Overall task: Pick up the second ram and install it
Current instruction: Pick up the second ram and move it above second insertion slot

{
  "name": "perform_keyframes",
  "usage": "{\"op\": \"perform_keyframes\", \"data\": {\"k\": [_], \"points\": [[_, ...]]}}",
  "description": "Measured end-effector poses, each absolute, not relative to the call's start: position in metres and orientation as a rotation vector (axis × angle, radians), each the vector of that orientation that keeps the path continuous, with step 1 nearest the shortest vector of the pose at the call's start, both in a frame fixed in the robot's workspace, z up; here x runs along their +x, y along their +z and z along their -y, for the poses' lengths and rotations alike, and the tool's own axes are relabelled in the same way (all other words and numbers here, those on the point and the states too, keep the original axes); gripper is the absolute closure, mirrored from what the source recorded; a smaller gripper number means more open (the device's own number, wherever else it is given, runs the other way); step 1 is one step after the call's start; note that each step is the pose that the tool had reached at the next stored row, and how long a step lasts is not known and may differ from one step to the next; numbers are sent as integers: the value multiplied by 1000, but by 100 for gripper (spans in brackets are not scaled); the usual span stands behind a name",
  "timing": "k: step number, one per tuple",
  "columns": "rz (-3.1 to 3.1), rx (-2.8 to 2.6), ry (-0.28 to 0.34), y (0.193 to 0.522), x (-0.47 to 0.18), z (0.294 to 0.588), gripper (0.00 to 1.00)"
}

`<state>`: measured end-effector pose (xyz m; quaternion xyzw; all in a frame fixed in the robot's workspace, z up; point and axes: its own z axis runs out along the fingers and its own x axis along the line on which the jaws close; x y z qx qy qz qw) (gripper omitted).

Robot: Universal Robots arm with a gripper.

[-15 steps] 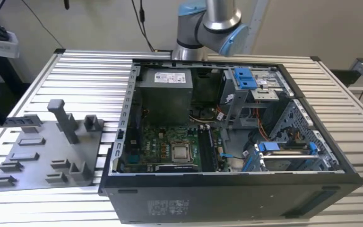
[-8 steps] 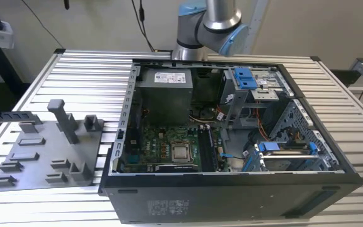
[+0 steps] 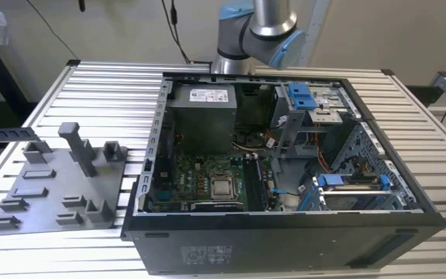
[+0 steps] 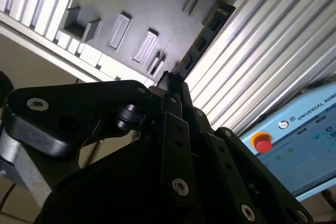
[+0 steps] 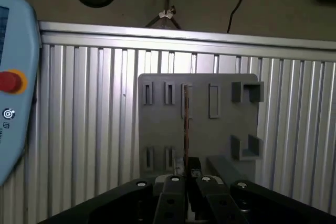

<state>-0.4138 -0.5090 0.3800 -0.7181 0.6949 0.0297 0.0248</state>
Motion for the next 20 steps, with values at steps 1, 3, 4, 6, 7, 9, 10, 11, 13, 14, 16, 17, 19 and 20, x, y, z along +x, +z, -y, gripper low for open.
{"op": "perform_keyframes", "data": {"k": [1, 3, 4, 6, 7, 9, 10, 11, 13, 14, 16, 17, 19, 20], "points": [[-2149, -2221, 92, 382, -414, 509, 86], [-2149, -2221, 92, 387, -414, 509, 86], [-2149, -2221, 92, 389, -414, 509, 86], [-2149, -2221, 92, 394, -414, 509, 86], [-2149, -2221, 92, 396, -414, 509, 86], [-2149, -2221, 92, 398, -414, 509, 86], [-2149, -2221, 92, 398, -414, 509, 86], [-2149, -2221, 92, 398, -414, 509, 86], [-2149, -2221, 92, 398, -413, 509, 86], [-2149, -2221, 92, 399, -413, 509, 86], [-2149, -2221, 92, 398, -409, 509, 86], [-2149, -2221, 92, 398, -407, 509, 86], [-2149, -2221, 92, 398, -402, 509, 86], [-2150, -2221, 93, 398, -400, 509, 86]]}}
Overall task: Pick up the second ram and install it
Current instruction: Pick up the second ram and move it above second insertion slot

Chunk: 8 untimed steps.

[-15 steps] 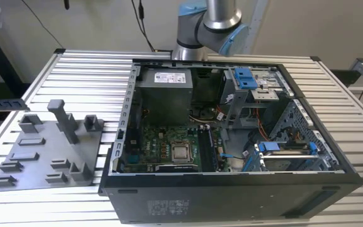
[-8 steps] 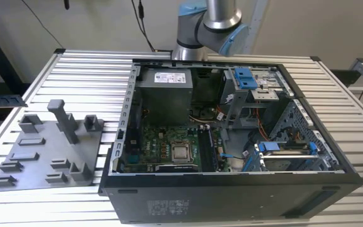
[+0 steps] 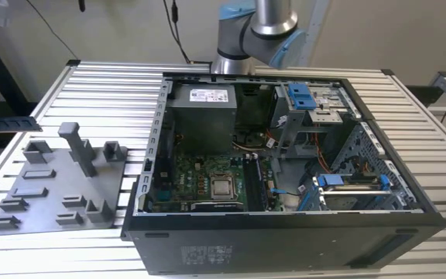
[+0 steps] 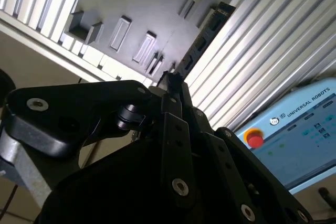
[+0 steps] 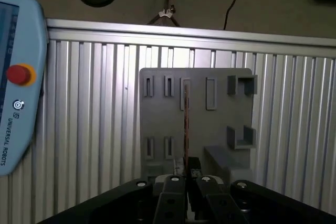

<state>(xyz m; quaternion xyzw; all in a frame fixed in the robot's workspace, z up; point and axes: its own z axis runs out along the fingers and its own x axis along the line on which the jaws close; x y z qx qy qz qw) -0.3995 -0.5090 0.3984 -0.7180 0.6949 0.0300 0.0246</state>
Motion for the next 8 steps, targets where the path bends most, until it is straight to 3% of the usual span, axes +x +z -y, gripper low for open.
{"op": "perform_keyframes", "data": {"k": [8], "points": [[-2155, -2216, 93, 398, -381, 509, 86]]}}
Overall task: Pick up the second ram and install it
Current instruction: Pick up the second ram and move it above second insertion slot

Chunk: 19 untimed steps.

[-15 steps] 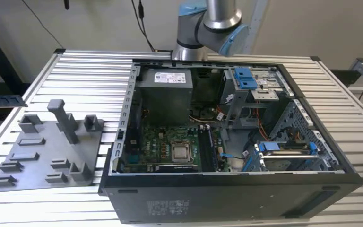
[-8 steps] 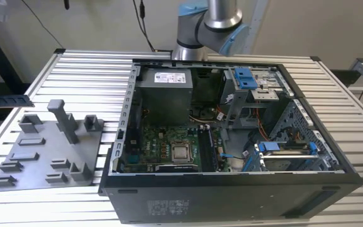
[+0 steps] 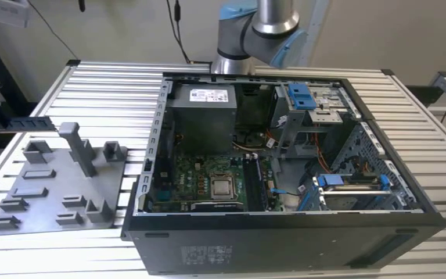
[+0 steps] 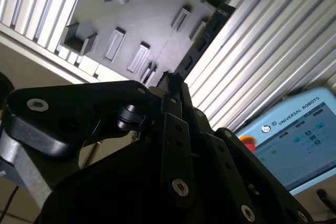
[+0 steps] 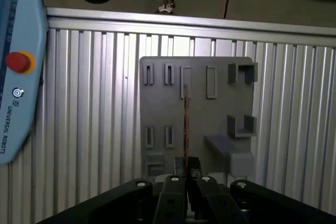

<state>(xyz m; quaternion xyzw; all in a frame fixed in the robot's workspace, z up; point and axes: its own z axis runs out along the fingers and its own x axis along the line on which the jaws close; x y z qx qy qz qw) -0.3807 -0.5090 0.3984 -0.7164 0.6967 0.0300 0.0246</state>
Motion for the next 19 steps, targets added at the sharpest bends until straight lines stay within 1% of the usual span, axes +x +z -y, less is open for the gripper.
{"op": "perform_keyframes", "data": {"k": [7, 19], "points": [[-2180, -2191, 92, 398, -374, 509, 86], [-2180, -2191, 93, 398, -341, 509, 86]]}}
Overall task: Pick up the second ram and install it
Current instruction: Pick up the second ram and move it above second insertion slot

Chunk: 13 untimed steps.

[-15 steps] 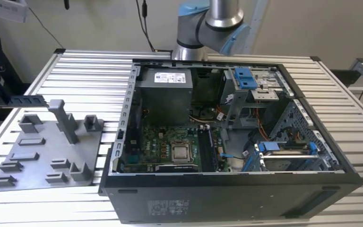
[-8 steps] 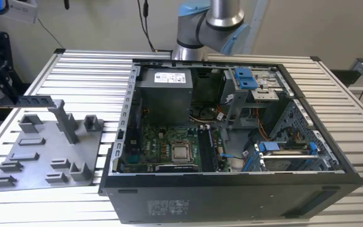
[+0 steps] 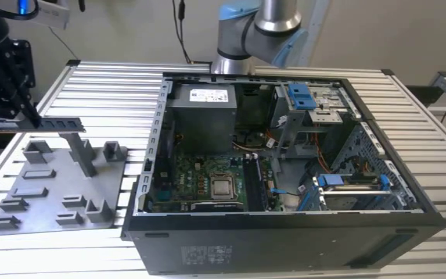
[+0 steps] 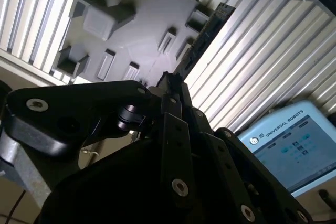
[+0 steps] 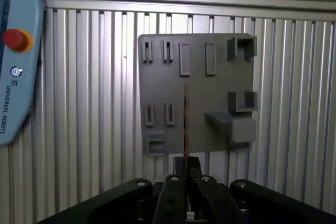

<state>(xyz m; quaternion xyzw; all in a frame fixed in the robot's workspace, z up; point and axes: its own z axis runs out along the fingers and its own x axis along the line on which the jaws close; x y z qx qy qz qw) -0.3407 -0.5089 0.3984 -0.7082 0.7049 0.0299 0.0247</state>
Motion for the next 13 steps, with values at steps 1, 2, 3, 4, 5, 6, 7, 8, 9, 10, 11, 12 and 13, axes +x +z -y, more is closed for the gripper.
{"op": "perform_keyframes", "data": {"k": [1, 2, 3, 4, 5, 6, 7, 8, 9, 10, 11, 12, 13], "points": [[-2180, -2191, 93, 398, -339, 509, 86], [-2180, -2191, 93, 398, -338, 509, 86], [-2180, -2191, 93, 398, -337, 509, 86], [-2180, -2191, 93, 398, -335, 509, 86], [-2180, -2191, 93, 398, -334, 509, 86], [-2180, -2191, 93, 398, -333, 509, 86], [-2180, -2191, 93, 398, -332, 509, 86], [-2180, -2191, 93, 398, -330, 509, 86], [-2180, -2191, 93, 398, -328, 509, 86], [-2180, -2191, 93, 398, -327, 509, 86], [-2180, -2191, 93, 398, -325, 509, 86], [-2180, -2191, 93, 398, -323, 509, 86], [-2180, -2191, 93, 398, -321, 509, 86]]}}
